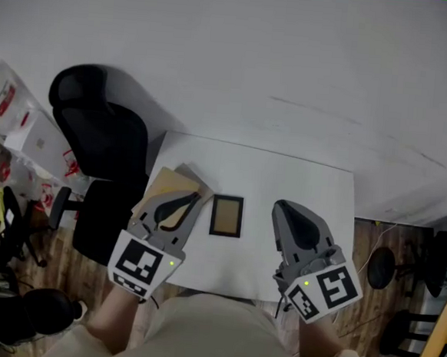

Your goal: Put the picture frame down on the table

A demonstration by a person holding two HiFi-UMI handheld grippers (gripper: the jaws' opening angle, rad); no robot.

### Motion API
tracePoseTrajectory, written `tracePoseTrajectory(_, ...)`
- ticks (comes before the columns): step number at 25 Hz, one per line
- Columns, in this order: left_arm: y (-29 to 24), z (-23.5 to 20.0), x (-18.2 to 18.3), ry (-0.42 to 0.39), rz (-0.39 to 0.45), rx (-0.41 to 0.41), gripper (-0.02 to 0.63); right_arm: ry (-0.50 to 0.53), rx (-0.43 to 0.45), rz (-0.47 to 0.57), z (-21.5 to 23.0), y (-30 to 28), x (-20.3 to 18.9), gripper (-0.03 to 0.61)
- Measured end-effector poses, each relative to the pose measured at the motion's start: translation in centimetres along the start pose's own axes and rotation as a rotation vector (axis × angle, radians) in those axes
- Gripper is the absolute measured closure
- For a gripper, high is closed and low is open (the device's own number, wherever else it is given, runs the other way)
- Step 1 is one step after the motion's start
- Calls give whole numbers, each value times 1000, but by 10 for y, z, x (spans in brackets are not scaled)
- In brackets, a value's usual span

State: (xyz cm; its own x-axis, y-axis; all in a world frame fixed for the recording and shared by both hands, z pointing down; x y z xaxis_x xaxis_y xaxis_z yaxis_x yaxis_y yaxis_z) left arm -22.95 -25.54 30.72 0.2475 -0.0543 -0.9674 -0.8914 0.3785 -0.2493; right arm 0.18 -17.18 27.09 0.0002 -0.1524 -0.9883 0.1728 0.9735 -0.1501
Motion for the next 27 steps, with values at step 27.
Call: tracePoseTrajectory(27, 20, 36, -24, 27, -57, -6, 584, 19, 131, -100, -16, 11, -37, 555)
Point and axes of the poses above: the fingertips, and each gripper's own axes: y backward along the fingers, z to its right, x out of its top, the point moved 10 cm from there along y, backward along the fingers, and after that the axes turned 11 degrees about -x, right-handed, at the moved point
